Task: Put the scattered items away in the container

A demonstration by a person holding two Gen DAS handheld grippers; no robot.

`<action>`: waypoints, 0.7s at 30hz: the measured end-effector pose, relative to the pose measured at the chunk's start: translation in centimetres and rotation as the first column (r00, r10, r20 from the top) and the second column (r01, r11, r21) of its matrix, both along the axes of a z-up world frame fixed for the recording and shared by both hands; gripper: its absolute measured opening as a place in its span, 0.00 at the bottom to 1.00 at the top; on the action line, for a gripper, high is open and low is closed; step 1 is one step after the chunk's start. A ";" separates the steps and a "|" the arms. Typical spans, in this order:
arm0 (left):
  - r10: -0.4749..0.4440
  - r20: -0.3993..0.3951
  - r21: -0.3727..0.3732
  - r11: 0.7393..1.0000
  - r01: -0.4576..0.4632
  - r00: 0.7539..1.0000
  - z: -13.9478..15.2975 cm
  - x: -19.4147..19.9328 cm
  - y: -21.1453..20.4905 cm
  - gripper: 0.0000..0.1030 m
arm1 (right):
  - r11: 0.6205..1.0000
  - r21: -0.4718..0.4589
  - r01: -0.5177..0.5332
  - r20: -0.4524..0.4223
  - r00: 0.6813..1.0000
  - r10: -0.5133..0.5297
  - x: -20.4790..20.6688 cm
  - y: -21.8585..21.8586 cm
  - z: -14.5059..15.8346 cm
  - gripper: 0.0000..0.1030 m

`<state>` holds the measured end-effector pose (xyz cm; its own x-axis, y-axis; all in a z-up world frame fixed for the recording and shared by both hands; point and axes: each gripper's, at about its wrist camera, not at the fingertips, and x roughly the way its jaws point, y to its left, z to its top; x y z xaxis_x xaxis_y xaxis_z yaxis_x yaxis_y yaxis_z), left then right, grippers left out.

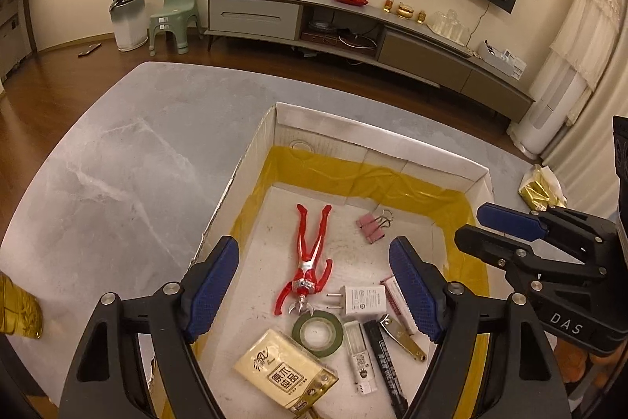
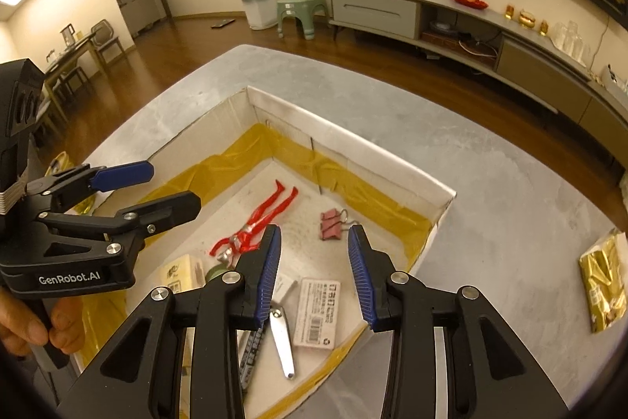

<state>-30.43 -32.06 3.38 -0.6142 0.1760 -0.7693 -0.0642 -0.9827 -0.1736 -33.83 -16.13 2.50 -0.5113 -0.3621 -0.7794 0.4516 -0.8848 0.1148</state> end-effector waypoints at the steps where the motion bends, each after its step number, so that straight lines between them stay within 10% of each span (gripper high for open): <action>1: 0.000 -0.004 0.002 1.000 0.000 1.000 0.2 0.1 0.0 0.77 | 1.000 0.001 -0.002 0.000 1.000 0.002 0.2 0.0 0.0 0.38; 21: -0.060 -0.059 -0.039 0.998 0.058 0.996 3.1 6.0 1.3 0.77 | 0.999 0.029 -0.041 0.017 0.999 0.041 5.7 0.0 0.7 0.38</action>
